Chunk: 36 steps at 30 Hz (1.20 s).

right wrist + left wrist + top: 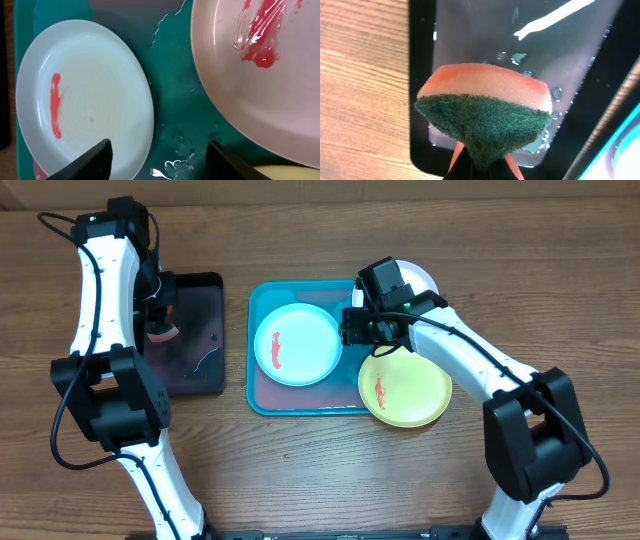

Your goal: Clean dirty plates on tray and stack at the side

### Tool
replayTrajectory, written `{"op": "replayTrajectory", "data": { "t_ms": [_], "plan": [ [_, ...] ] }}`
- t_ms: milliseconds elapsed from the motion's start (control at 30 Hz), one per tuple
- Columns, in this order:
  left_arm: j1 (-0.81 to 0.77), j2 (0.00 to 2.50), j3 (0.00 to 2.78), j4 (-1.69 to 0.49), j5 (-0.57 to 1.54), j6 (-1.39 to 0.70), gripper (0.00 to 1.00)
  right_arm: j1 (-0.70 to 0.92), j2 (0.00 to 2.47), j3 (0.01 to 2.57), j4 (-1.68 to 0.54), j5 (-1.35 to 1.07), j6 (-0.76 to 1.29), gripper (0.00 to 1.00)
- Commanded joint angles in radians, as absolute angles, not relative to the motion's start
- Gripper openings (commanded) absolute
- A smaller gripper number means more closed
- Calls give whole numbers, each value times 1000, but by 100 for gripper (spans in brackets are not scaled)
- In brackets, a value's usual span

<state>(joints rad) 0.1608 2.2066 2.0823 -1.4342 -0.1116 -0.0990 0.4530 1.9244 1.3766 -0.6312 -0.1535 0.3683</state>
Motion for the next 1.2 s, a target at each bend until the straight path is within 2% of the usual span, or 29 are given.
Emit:
{"op": "replayTrajectory", "data": {
  "t_ms": [0,200,500,800,967,1167],
  "plan": [
    [124,2197,2107,-1433,-78,-56,4,451,1956,1407,-613,-163,375,61],
    [79,2197,2107,-1412,-76,-56,4,451,1997,1407,-568,-201,375,56],
    [6,2196,2166,-1401,115,-29,4,452,2053,1407,-543,-228,399,33],
    [-118,2197,2157,-1407,147,-27,4,452,2078,1407,-540,-253,401,27],
    [-162,2197,2087,-1377,147,-75,4,452,2078,1407,-539,-256,402,13],
    [-223,2197,1945,-1280,146,-85,4,452,2078,1407,-539,-255,421,10]
  ]
}}
